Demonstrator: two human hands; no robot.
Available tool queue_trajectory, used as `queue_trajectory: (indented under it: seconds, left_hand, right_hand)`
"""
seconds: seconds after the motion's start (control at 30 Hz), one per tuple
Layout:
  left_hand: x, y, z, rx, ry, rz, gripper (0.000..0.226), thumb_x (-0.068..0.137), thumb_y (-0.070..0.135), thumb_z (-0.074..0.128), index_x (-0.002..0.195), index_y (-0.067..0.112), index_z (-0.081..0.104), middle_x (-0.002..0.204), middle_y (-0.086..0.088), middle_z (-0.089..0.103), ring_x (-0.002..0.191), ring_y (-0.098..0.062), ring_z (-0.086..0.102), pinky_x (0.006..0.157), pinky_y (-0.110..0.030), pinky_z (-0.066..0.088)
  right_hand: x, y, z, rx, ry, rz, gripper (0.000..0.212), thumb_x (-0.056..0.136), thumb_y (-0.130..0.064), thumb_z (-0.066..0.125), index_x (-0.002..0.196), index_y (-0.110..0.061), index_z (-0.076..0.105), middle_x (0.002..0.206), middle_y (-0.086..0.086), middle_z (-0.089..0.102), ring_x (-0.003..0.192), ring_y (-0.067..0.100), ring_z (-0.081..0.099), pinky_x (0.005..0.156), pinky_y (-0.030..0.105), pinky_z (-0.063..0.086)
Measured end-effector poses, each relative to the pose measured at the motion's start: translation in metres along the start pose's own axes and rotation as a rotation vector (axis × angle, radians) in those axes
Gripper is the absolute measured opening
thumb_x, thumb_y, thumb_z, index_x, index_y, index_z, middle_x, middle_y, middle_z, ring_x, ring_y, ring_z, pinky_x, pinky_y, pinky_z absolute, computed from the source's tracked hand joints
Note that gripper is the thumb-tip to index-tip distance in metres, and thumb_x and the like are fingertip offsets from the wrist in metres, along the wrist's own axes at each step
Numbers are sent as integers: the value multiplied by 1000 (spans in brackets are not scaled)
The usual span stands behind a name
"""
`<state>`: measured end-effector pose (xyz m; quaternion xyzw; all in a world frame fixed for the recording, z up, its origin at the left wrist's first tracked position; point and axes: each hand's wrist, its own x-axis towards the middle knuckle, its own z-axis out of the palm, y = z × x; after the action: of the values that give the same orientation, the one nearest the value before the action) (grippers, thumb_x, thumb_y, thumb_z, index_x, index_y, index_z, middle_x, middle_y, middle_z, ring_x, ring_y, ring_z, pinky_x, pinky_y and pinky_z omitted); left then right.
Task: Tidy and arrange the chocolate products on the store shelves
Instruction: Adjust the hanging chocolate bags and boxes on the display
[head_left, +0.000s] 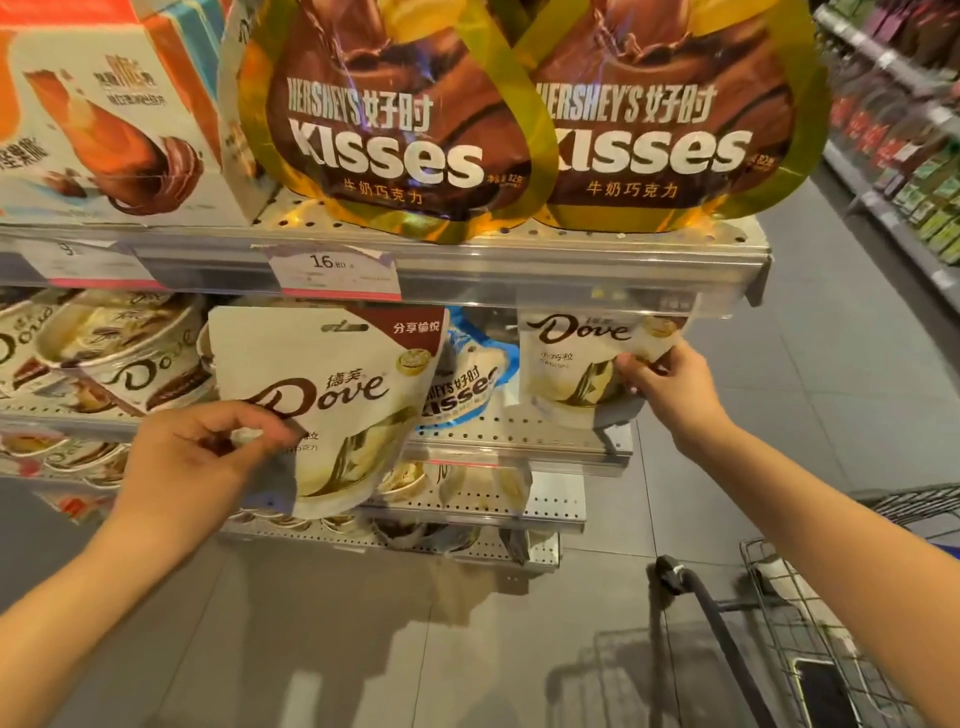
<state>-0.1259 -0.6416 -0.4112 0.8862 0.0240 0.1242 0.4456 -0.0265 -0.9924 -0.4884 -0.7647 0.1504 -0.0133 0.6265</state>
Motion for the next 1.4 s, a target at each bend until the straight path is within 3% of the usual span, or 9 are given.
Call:
queue_trajectory:
  seconds: [0.17, 0.3, 0.4, 0.53, 0.7, 0.8, 0.93, 1.03, 1.4]
  left_hand:
    - [-3, -5, -6, -58, 26, -69, 49, 77, -11, 63, 59, 33, 73, 55, 30, 62, 46, 9, 54, 42, 0, 35]
    - [-1, -8, -12, -73, 21, -79, 65, 78, -11, 62, 57, 50, 67, 57, 30, 63, 46, 7, 55, 42, -1, 35]
    - [-2, -7, -16, -68, 3, -78, 65, 78, -12, 60, 59, 50, 68, 56, 30, 63, 45, 7, 55, 42, -1, 35]
    - [-4, -10, -24, -108, -6, -95, 70, 78, -17, 54, 54, 48, 68, 57, 29, 64, 61, 11, 61, 55, 0, 42]
    - [-8, -17, -28, -177, -3, -120, 66, 78, -18, 54, 55, 41, 71, 57, 19, 67, 45, 2, 55, 43, -4, 36]
    - [-9, -19, -27, -206, -5, -125, 60, 80, -14, 57, 58, 41, 72, 63, 4, 70, 38, -9, 43, 38, -13, 32]
    - [-11, -20, -25, -232, 10, -117, 60, 81, -13, 57, 61, 42, 72, 64, 3, 70, 35, -10, 41, 38, -17, 34]
    - [-12, -16, -21, -244, 30, -127, 61, 81, -15, 54, 60, 39, 72, 56, 9, 67, 33, -5, 44, 36, -13, 36]
    - [-9, -11, 6, -232, 191, -162, 54, 80, -19, 47, 61, 26, 70, 44, 15, 61, 35, 1, 50, 39, -8, 40]
  right_hand:
    - [-37, 16, -6, -71, 297, -110, 36, 86, -25, 64, 110, -21, 38, 106, 5, 45, 75, 11, 47, 73, 34, 47]
    - [-78, 22, 23, -167, 25, -353, 17, 89, -19, 59, 80, -20, 45, 73, 4, 49, 61, 14, 45, 55, 31, 41]
    - [-79, -2, 71, -309, -218, -465, 15, 85, -14, 60, 98, -18, 54, 94, 0, 59, 83, 14, 59, 72, 25, 52]
    - [-55, -34, 133, -316, -257, -327, 69, 85, -2, 60, 143, -19, 26, 128, -3, 46, 115, 8, 46, 91, 9, 33]
    - [-21, -32, 162, -479, -9, -315, 62, 69, -5, 75, 122, -13, 44, 119, 8, 59, 109, 26, 58, 92, 37, 50]
    - [-14, -26, 157, -558, -98, -250, 41, 75, -11, 74, 113, -8, 57, 112, 11, 65, 104, 28, 61, 89, 41, 50]
    - [-28, -24, 148, -525, -211, -324, 9, 80, -10, 70, 84, -14, 64, 97, 8, 66, 88, 20, 59, 74, 24, 43]
    - [-45, -19, 138, -416, -196, -363, 41, 79, 7, 60, 63, -26, 42, 80, -4, 50, 76, 14, 48, 60, 11, 34]
    - [-66, -23, 85, 34, -87, -273, 15, 79, -6, 71, 88, -1, 59, 81, 8, 62, 74, 13, 58, 70, 17, 46]
